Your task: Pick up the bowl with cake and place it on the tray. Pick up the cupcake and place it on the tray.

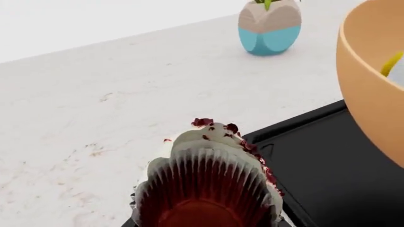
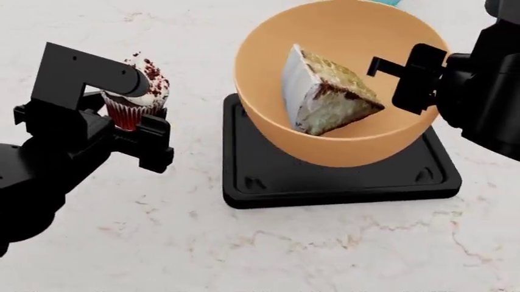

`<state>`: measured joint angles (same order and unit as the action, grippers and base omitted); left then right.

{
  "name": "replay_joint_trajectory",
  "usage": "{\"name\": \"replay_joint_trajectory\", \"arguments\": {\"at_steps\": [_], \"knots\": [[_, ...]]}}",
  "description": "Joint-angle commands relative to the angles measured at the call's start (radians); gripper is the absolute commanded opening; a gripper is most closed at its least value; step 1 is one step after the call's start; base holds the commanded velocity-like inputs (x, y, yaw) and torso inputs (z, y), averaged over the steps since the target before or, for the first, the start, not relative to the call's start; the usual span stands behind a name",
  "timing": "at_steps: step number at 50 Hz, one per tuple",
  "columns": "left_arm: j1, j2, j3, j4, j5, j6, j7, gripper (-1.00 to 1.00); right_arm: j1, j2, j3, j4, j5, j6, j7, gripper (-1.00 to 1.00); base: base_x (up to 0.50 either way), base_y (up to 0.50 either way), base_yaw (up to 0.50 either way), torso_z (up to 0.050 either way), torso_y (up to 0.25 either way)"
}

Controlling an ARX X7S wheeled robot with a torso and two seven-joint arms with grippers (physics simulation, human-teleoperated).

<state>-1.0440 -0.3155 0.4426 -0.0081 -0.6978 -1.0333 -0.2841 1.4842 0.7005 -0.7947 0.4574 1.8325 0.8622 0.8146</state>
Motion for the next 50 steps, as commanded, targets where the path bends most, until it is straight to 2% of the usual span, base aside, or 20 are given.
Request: {"name": "replay_joint_trajectory", "arguments": {"at_steps": [1,16,20,39,50], "knots": [[0.0,0.001,0.0,-0.004,-0.01,0.011,-0.016,-1.0,0.004,-0.018,0.005,0.039,-0.038,-0.01,-0.056,-1.0,-0.02,-0.5,0.0,0.0,0.0],[0.003,-0.001,0.01,-0.002,-0.016,0.009,-0.013,-1.0,-0.032,0.001,0.025,-0.052,0.0,-0.021,-0.005,-1.0,-0.02,-0.5,0.0,0.001,0.001],[0.017,-0.001,0.017,-0.006,-0.009,0.026,-0.01,-1.0,-0.024,-0.008,0.018,-0.044,-0.021,-0.024,-0.027,-1.0,0.0,0.07,0.0,0.0,0.0],[0.015,0.0,0.031,-0.014,-0.009,0.028,-0.008,-1.0,0.002,-0.044,-0.008,0.072,-0.09,-0.045,-0.107,-1.0,0.0,0.0,0.46,0.0,0.001],[0.018,-0.002,0.038,0.001,-0.014,0.025,-0.01,-1.0,-0.043,-0.037,0.014,0.011,-0.057,-0.066,-0.088,-1.0,0.12,-0.03,0.0,0.0,0.001]]}}
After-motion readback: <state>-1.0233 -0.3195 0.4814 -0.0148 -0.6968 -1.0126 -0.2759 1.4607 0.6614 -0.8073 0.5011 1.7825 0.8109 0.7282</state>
